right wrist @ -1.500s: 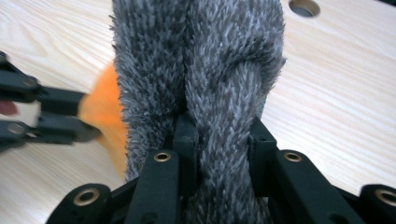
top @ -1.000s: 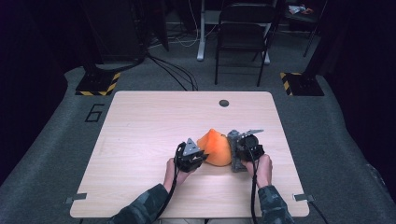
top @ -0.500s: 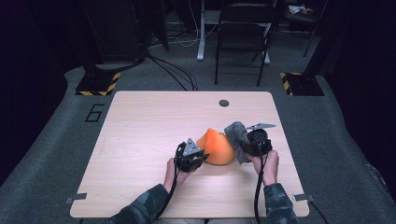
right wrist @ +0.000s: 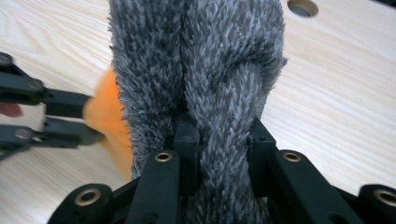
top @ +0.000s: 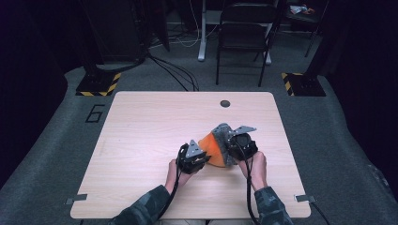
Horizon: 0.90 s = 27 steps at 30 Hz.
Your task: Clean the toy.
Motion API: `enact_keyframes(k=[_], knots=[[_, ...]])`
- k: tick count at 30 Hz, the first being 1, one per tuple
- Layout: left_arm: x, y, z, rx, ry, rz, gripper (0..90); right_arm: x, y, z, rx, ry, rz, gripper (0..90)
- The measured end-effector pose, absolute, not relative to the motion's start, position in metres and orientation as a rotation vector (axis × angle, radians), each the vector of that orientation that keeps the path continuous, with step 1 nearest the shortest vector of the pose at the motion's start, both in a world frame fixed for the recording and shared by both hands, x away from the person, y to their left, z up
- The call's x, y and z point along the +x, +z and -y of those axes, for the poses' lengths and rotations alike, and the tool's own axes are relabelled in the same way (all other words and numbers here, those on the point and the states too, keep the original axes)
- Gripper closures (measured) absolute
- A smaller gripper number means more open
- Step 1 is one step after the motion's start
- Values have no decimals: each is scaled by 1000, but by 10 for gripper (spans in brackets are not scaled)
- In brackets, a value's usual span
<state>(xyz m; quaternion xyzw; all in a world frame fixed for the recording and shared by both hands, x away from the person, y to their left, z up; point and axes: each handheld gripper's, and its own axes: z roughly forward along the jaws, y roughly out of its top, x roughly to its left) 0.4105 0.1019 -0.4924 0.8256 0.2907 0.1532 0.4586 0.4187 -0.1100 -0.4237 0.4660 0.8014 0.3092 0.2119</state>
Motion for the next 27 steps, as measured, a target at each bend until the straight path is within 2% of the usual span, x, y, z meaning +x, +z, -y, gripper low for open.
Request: enact_keyframes(k=[12,22,27], knots=[[411,-493,-103,2034,380,-721,780,430,-449,138,1423,762,-2249,718],[414,-493,-106,2022,377,-739,779,439,-497,152,1541,653,-2255,715],[417,-494,-110,2003,382,-771,777,437,-480,161,1598,742,-2214,717]])
